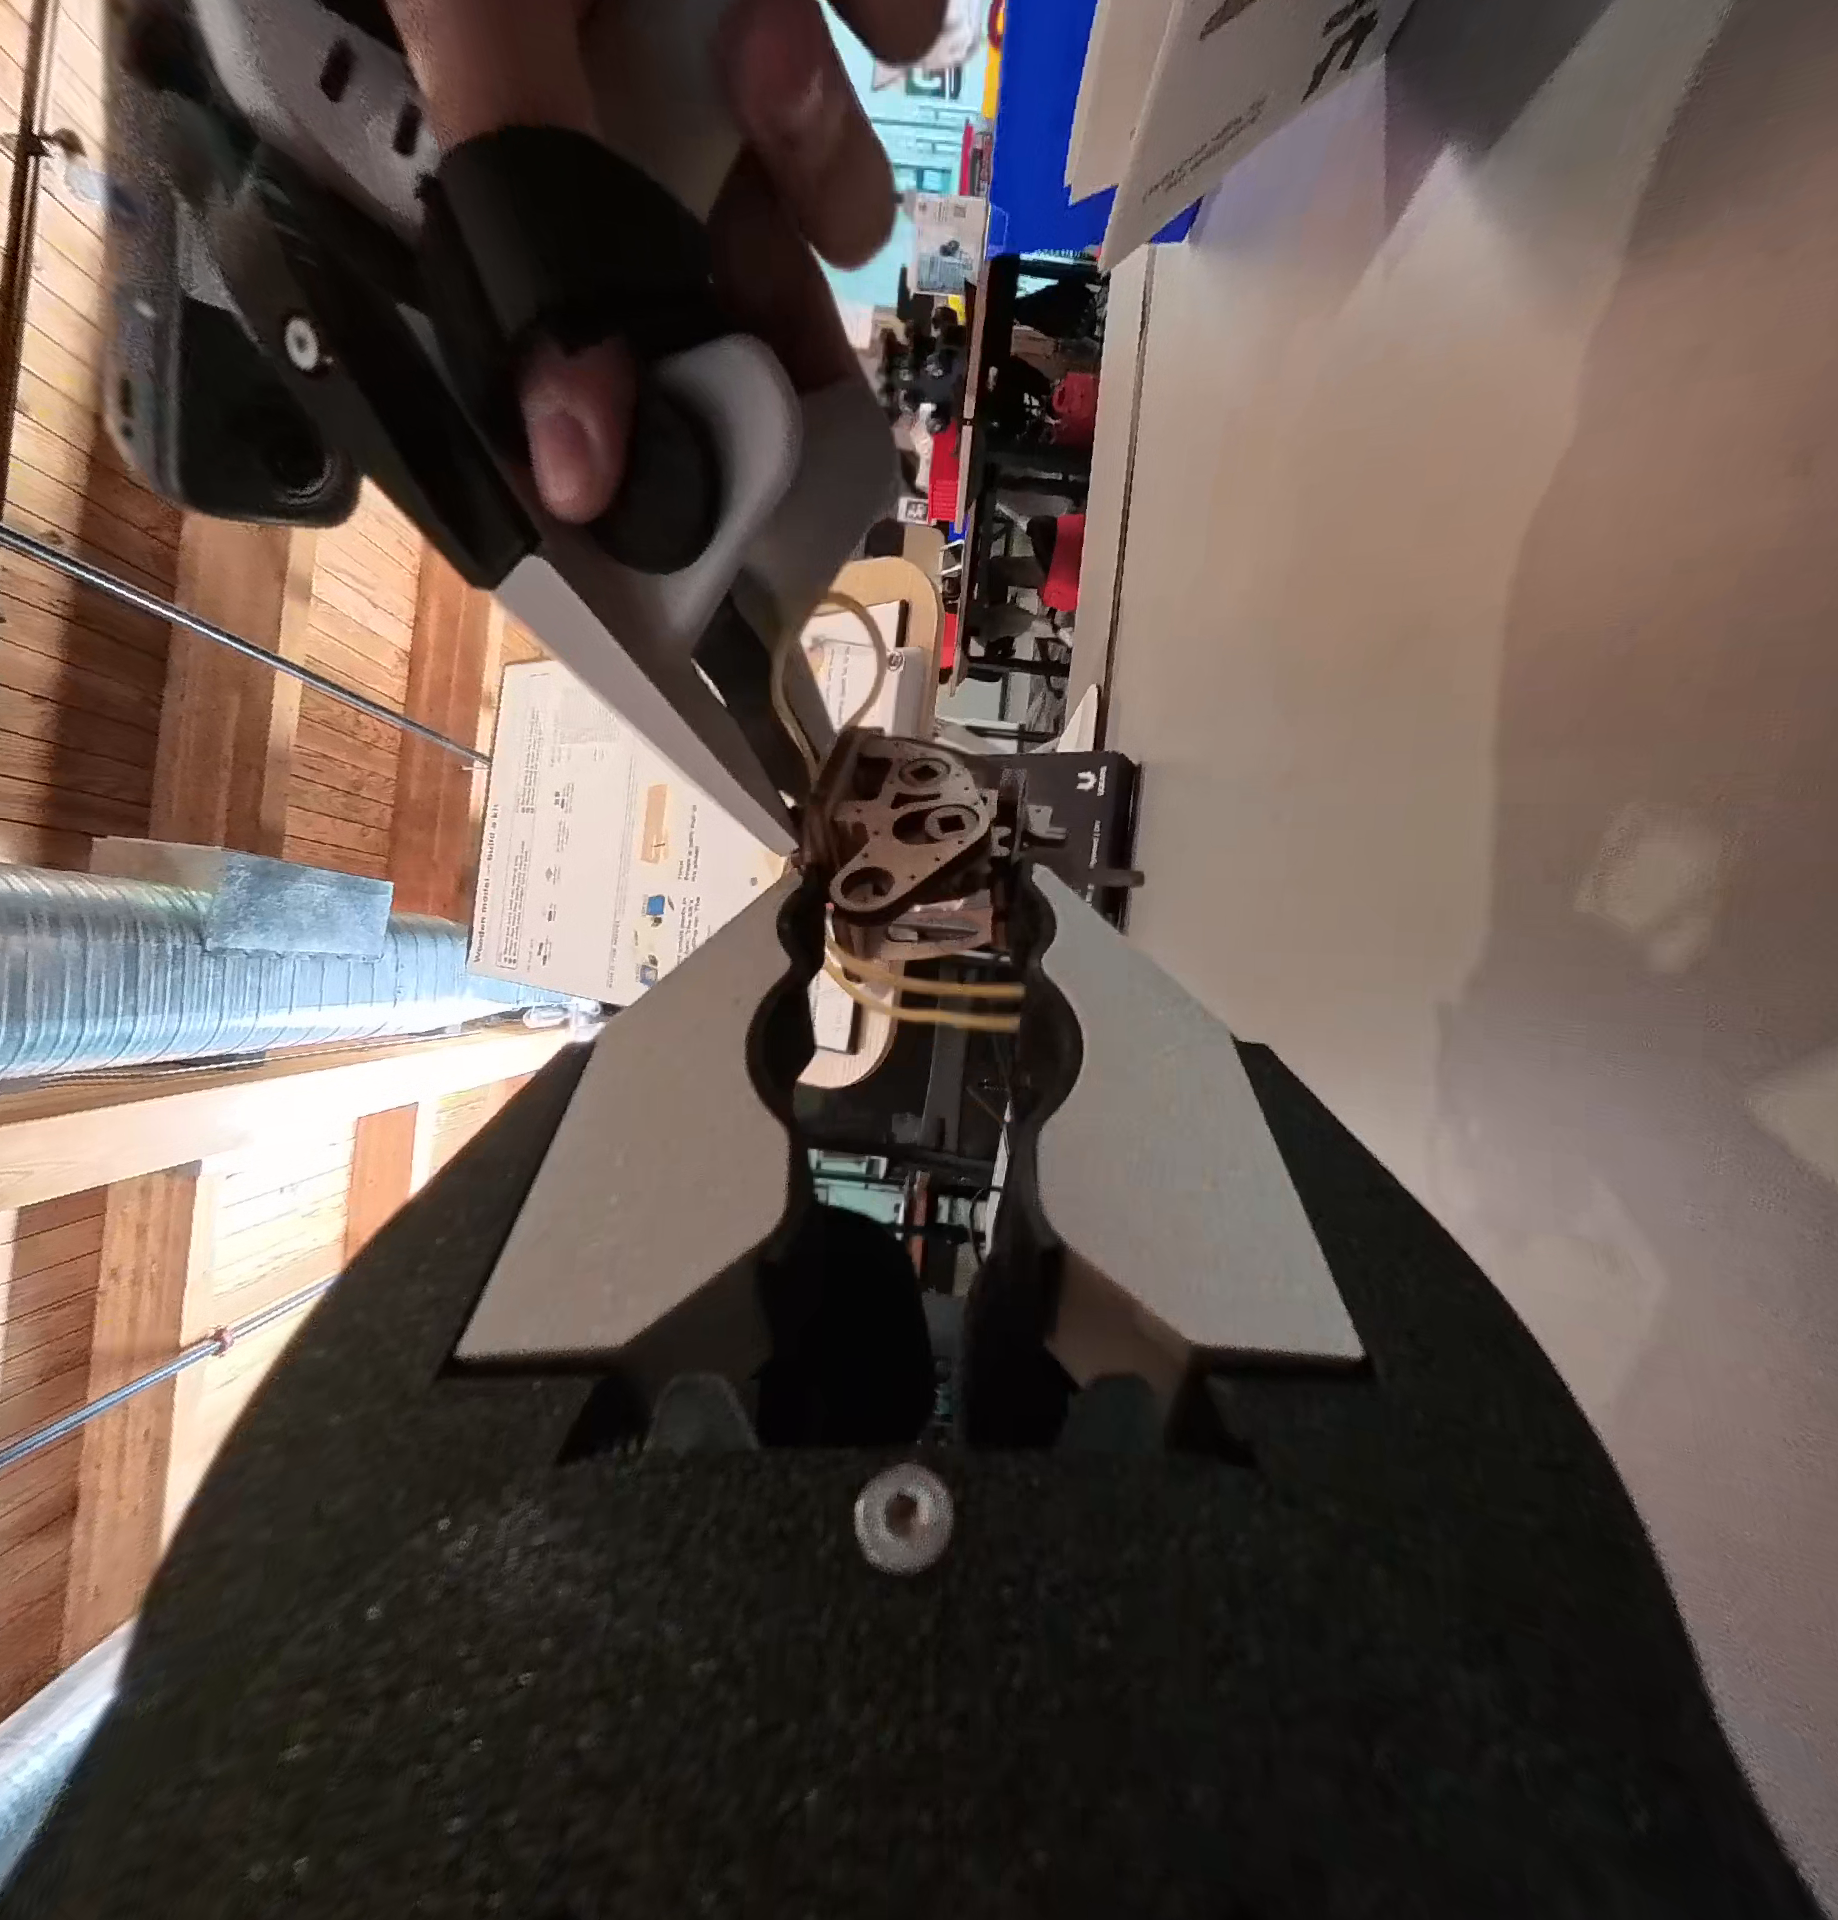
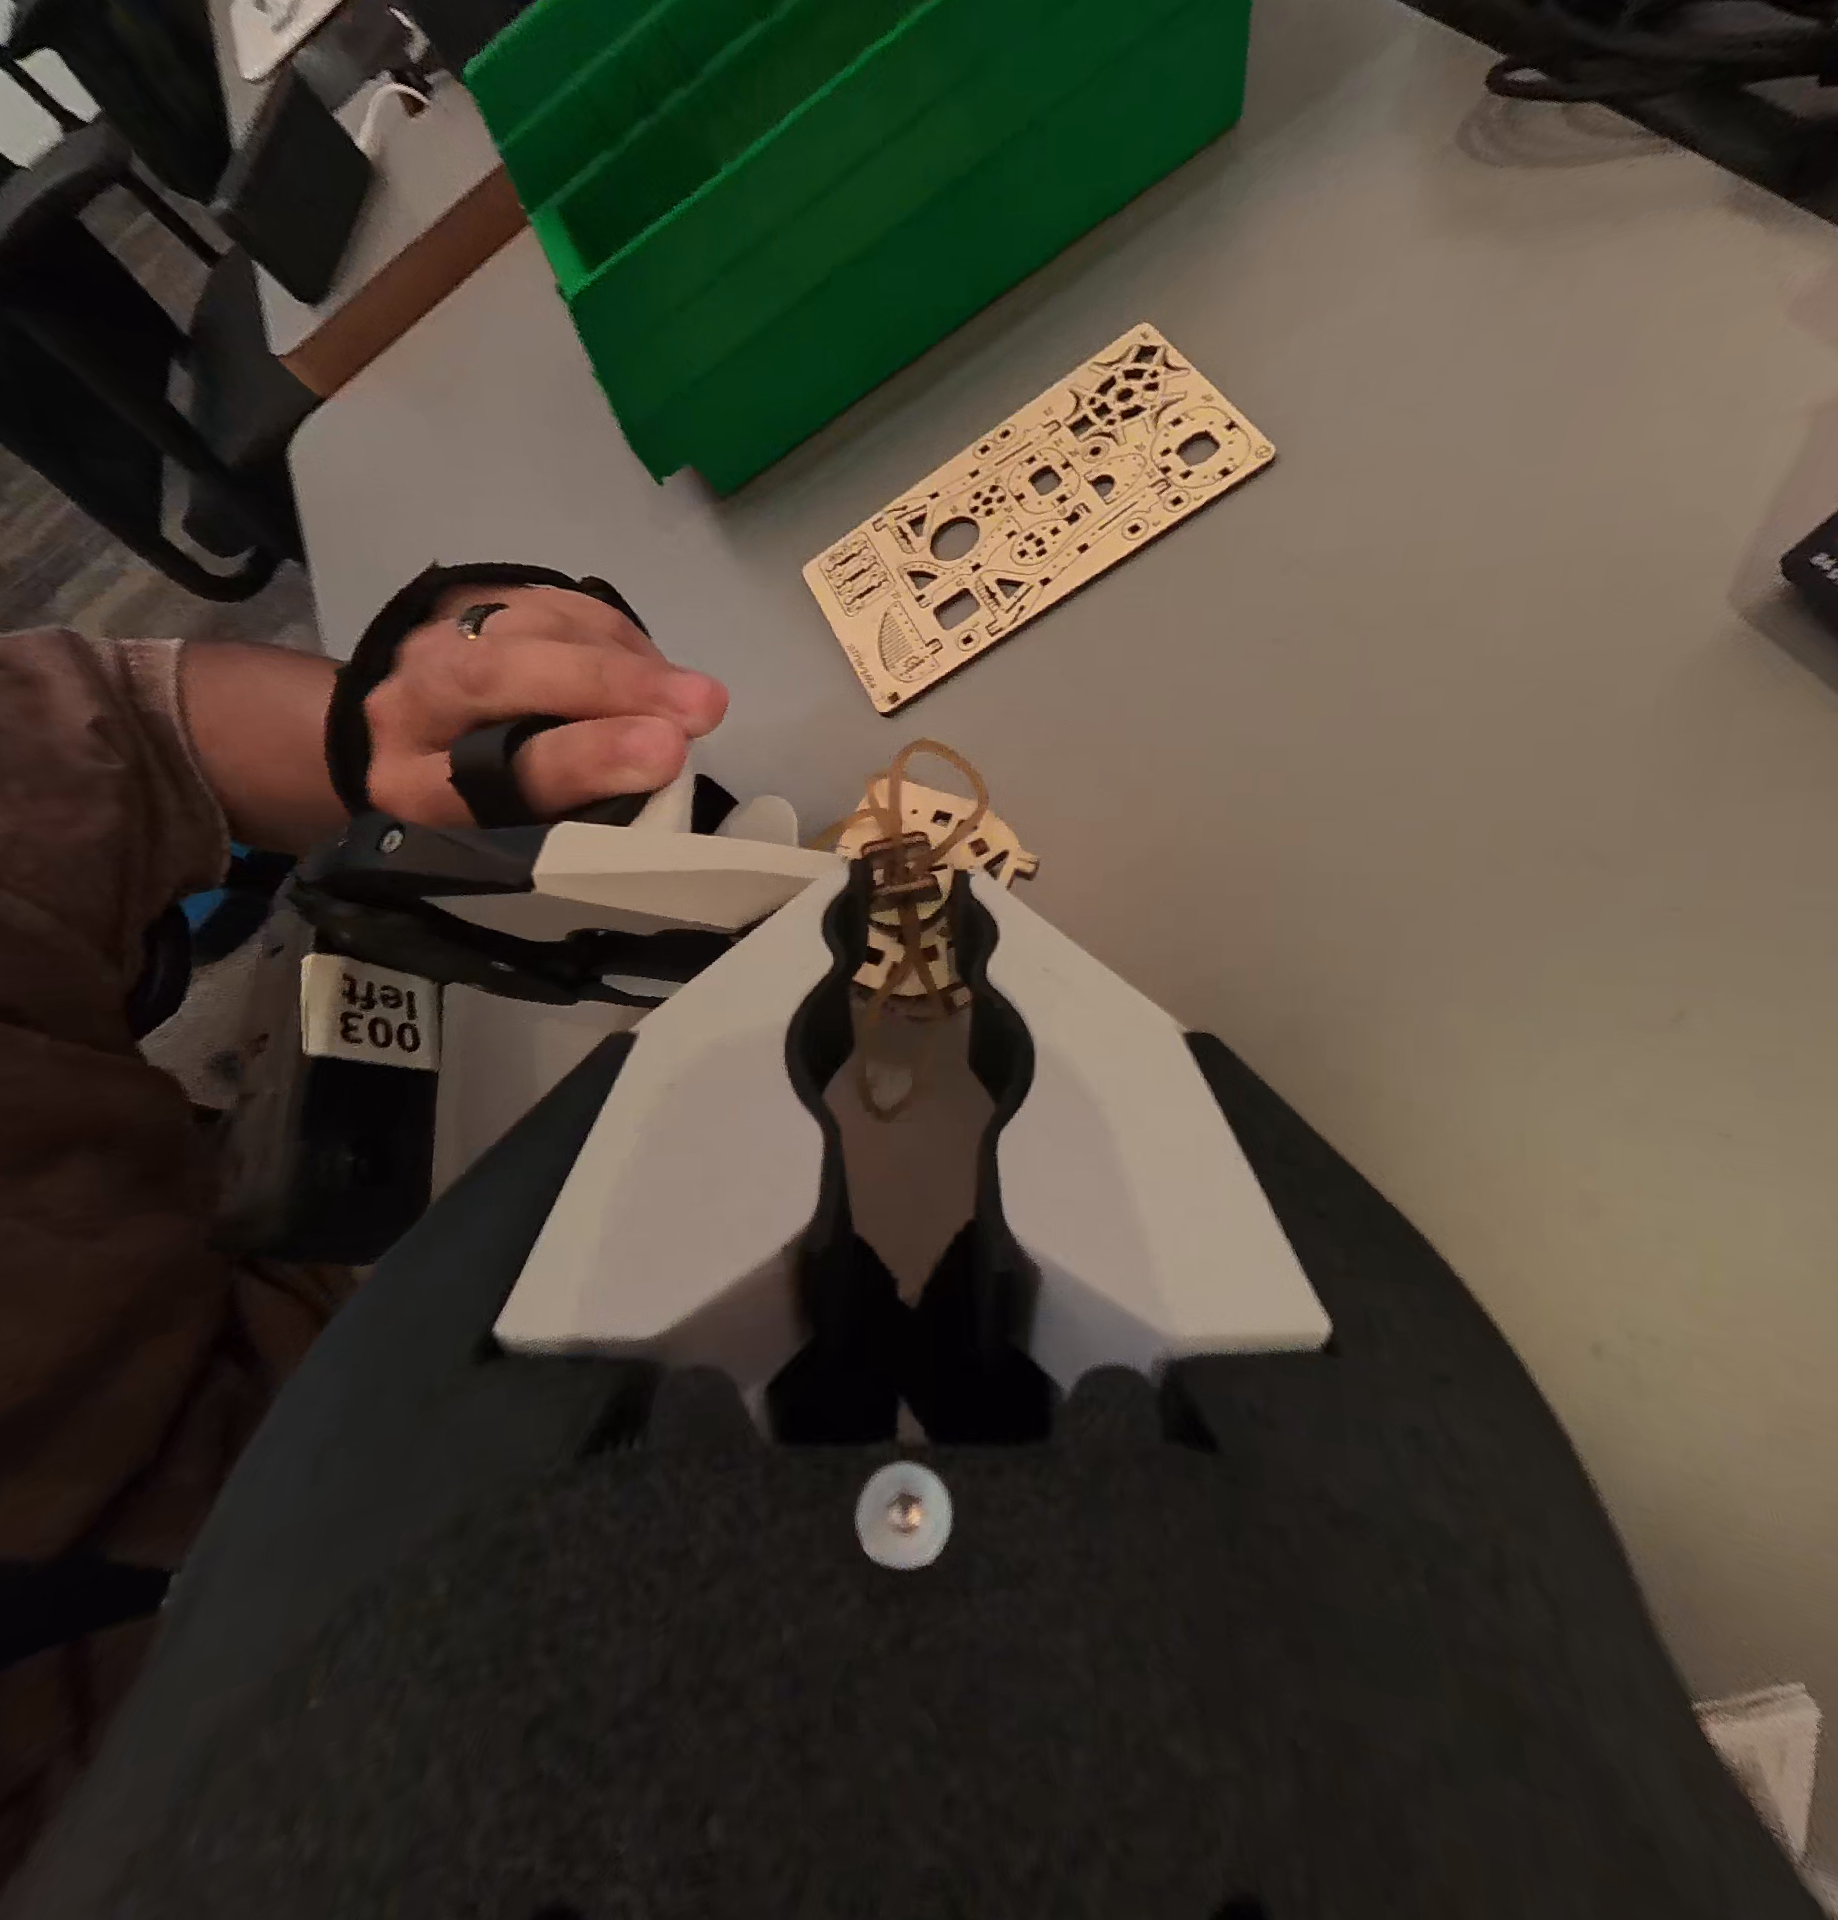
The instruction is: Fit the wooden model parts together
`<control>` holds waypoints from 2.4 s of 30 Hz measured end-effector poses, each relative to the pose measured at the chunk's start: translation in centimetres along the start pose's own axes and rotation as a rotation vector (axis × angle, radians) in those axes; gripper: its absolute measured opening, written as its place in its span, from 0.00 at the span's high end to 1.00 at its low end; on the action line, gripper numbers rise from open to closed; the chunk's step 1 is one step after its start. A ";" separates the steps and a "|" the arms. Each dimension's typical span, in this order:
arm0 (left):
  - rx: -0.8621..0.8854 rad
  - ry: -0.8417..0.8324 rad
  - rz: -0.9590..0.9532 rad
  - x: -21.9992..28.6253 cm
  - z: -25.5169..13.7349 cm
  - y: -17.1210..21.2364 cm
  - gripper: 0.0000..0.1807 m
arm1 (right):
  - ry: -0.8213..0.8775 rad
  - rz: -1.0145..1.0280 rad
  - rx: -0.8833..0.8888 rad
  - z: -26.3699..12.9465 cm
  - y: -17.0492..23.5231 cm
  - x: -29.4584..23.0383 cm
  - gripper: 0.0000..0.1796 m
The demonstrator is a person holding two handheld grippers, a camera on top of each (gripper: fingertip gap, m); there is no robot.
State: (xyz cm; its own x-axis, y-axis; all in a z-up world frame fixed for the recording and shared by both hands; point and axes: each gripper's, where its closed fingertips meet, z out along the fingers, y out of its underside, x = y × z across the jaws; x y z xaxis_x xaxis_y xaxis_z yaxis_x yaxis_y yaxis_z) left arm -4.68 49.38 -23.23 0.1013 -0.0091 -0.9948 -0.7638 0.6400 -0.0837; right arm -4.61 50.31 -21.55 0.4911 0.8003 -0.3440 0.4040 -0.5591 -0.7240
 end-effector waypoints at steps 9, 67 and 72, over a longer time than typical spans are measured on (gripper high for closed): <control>-0.031 -0.014 0.089 0.3 0.0 0.2 0.82 | 0.154 -0.030 -0.066 0.4 0.3 0.1 0.92; 0.204 -0.134 0.123 -0.7 -2.3 -4.9 0.82 | -0.856 0.621 -0.271 -2.1 4.5 -4.3 0.62; 0.218 -0.139 0.121 -0.9 -2.6 -5.2 0.82 | -0.875 0.644 -0.261 -2.2 4.0 -4.0 0.62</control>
State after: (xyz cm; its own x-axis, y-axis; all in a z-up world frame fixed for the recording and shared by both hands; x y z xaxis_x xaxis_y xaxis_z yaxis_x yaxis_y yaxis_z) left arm -2.46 44.06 -22.05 0.1153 0.1733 -0.9781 -0.6222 0.7802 0.0649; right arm -3.27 44.42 -21.76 -0.0043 0.1639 -0.9865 0.4698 -0.8705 -0.1467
